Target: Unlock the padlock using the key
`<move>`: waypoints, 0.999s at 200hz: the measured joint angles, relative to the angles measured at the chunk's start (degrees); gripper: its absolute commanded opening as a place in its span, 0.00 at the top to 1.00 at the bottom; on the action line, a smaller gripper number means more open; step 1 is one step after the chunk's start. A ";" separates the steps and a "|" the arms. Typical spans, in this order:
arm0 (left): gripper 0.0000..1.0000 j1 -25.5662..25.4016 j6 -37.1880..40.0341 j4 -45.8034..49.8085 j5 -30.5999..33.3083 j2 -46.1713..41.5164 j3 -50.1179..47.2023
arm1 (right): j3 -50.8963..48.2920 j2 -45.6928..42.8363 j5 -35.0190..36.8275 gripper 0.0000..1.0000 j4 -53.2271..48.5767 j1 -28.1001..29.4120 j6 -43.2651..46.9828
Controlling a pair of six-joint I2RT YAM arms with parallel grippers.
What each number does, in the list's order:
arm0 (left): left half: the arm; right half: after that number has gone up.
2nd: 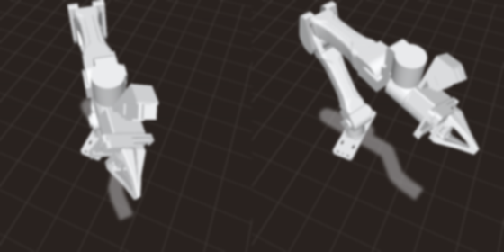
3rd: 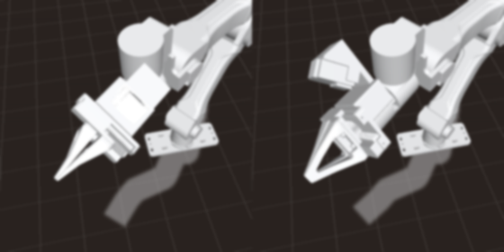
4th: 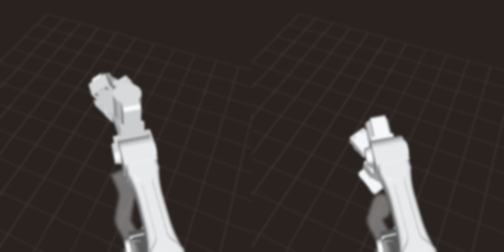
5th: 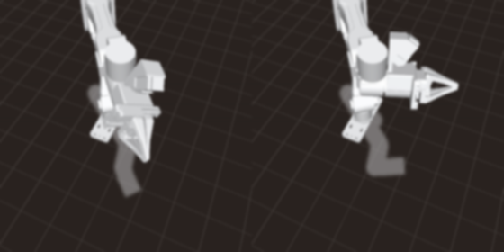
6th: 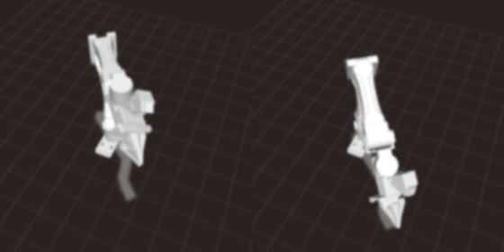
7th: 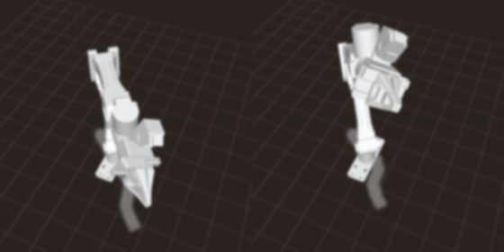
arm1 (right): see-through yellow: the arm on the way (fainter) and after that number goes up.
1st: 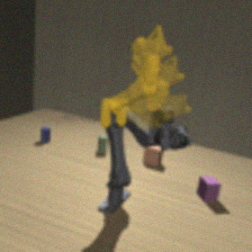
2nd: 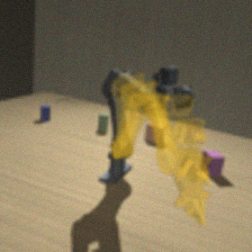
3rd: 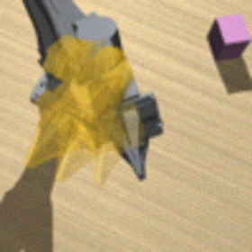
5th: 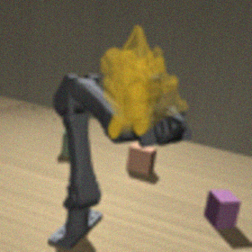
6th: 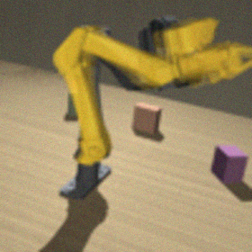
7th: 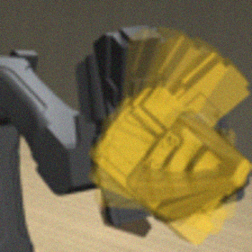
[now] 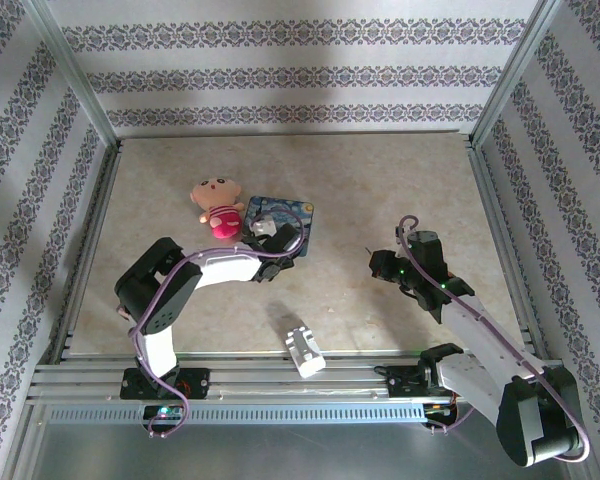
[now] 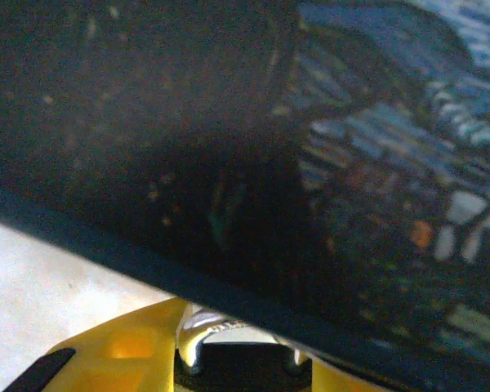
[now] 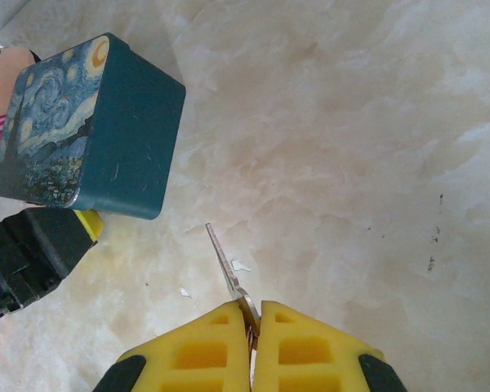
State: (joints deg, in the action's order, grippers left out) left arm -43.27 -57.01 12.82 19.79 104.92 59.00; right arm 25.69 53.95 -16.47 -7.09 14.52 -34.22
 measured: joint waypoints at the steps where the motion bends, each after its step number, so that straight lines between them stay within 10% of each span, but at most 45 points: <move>1: 1.00 -0.11 -0.24 0.00 -0.02 0.00 -0.02 | 0.00 0.00 0.00 1.00 0.00 0.00 0.00; 200: 1.00 -2.56 -6.51 3.28 -15.87 5.68 12.70 | -10.99 5.03 -0.74 1.00 15.87 10.88 0.09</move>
State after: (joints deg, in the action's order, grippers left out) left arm -45.82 -63.53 16.10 3.92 110.61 71.70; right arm 14.70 58.98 -17.21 8.78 25.41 -34.13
